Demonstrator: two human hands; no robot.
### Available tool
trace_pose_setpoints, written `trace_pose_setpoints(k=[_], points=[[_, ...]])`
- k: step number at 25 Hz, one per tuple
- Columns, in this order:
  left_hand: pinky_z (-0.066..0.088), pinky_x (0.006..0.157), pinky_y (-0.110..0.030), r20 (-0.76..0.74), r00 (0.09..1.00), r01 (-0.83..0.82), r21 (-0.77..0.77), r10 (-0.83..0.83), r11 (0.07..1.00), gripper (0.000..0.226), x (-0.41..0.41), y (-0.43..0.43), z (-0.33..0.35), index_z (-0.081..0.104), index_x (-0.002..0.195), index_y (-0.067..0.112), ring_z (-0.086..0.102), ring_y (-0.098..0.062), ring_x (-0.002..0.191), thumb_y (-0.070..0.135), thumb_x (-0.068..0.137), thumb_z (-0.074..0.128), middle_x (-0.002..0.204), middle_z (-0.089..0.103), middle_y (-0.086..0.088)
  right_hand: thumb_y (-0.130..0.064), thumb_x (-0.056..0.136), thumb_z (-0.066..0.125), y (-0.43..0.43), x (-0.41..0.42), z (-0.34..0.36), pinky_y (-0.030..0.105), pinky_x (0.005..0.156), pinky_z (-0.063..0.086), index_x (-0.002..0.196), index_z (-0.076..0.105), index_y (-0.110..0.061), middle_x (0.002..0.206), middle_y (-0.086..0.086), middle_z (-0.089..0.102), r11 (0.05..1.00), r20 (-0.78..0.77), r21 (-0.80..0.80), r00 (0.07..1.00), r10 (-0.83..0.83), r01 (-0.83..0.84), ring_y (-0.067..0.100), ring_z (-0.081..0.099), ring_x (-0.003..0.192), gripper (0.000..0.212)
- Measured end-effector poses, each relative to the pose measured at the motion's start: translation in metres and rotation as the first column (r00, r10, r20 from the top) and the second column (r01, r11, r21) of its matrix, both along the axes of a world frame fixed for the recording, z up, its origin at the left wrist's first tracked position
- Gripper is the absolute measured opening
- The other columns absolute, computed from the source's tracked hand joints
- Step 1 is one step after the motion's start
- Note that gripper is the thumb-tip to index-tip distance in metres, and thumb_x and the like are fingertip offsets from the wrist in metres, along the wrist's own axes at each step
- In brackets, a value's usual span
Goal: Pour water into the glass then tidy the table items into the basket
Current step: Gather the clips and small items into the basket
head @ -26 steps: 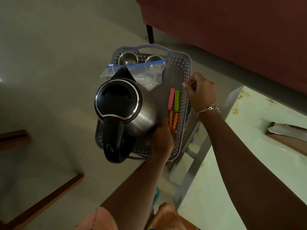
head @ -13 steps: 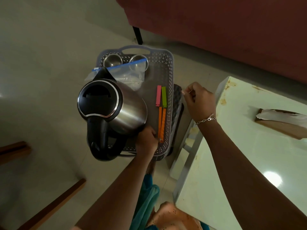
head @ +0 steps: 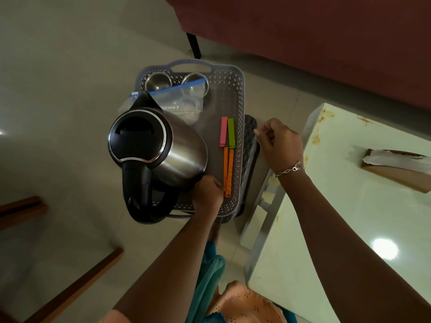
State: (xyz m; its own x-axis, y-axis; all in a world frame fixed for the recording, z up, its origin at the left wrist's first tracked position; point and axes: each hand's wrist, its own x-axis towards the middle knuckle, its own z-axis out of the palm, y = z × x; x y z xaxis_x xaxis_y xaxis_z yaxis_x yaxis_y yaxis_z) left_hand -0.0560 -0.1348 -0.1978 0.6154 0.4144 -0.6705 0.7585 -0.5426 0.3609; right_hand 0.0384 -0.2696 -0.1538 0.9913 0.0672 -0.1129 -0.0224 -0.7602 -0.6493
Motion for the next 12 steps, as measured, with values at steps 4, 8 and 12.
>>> trace_pose_setpoints(k=[4, 8, 12], points=[[0.046, 0.075, -0.029, -0.005, 1.0, 0.011, 0.024, -0.011, 1.0, 0.013, 0.001, -0.002, 0.001, 0.067, 0.092, 0.007, 0.063, -0.027, 0.096, 0.014, 0.089, 0.057, 0.1, 0.069, -0.011, -0.025, 0.089, 0.055, 0.002, 0.0, -0.003, 0.023, 0.064, 0.038, 0.091, 0.06, -0.005, 0.083, 0.013, 0.067, 1.0, -0.012, 0.002, 1.0, -0.007, 0.007, 0.015, 0.052, 0.067, 0.021], [0.049, 0.08, -0.033, -0.022, 1.0, 0.009, 0.038, -0.008, 0.999, 0.014, 0.002, -0.003, -0.001, 0.069, 0.092, 0.007, 0.063, -0.028, 0.097, 0.013, 0.088, 0.057, 0.1, 0.069, -0.012, -0.025, 0.089, 0.055, 0.006, 0.003, -0.003, 0.024, 0.065, 0.041, 0.089, 0.06, -0.005, 0.082, 0.013, 0.067, 1.0, 0.02, 0.001, 1.0, 0.016, -0.016, 0.017, 0.053, 0.067, 0.021], [0.051, 0.081, -0.035, -0.035, 0.999, 0.009, 0.049, -0.008, 0.999, 0.015, 0.002, -0.004, -0.004, 0.067, 0.093, 0.006, 0.063, -0.028, 0.097, 0.017, 0.087, 0.058, 0.099, 0.069, -0.012, -0.024, 0.088, 0.056, 0.012, 0.006, -0.002, 0.033, 0.064, 0.05, 0.087, 0.059, -0.004, 0.08, 0.014, 0.067, 0.997, 0.089, 0.016, 0.994, 0.068, -0.069, 0.026, 0.061, 0.069, 0.021]])
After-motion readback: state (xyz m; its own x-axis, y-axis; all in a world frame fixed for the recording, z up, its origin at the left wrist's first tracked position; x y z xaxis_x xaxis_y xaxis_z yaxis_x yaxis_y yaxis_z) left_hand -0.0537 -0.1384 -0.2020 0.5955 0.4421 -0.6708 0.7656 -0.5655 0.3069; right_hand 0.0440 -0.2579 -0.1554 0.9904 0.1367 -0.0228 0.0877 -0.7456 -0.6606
